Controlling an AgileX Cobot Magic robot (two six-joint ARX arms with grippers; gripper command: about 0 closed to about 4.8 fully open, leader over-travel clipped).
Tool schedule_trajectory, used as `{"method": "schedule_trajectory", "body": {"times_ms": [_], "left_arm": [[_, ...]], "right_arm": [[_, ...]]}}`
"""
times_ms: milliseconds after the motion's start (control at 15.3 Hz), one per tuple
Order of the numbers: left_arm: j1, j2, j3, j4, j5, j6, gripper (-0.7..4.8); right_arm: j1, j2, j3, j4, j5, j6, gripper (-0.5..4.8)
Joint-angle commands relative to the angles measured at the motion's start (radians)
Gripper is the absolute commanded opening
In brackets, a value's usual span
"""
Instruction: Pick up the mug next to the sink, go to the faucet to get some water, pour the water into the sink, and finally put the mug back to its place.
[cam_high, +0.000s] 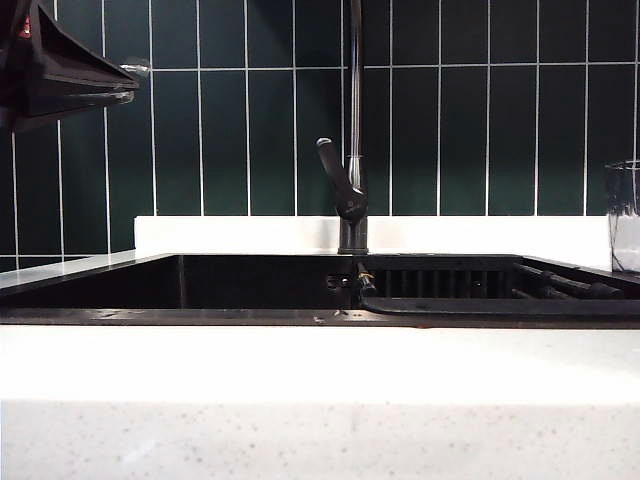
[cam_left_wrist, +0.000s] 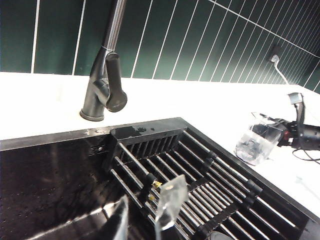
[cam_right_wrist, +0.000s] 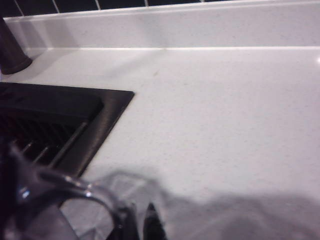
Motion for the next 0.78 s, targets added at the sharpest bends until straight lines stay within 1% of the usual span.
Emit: {"method": "schedule_trajectory", "body": {"times_ms": [65,196,392,457,653,783], "left_arm": [[0.000,-0.002,0.006,0.008,0.007,-0.004,0.79],[0.000,-0.002,0.006,0.008,0.006,-0.003,0.79],[0.000,-0.001,0.006,-0.004,0.006,-0.003,0.79],[0.000,-0.001,0.006,-0.008,0.006,-0.003,0.79],[0.000,-0.001,0.006,-0.008,0.006,-0.003,0.79],[0.000,-0.001,0.007,-0.007,0.007,-0.013,0.79]], "right_arm": [[0.010,0.002,0.004,0.027,-0.006,0.007,-0.01],[0.010,0.002,0.004,0.031,-0.007,0.010,-0.01],[0.010,-0.033,0.004,0.075,-0.007,0.143,-0.02],[0.011,-0.058,0.004,0.061,-0.007,0.149,-0.02],[0.026,-0.181,0.004,-0.067,-0.006,0.141,-0.02],[0.072,-0.257,0.013,-0.202,0.031,0.119,-0.02]]}}
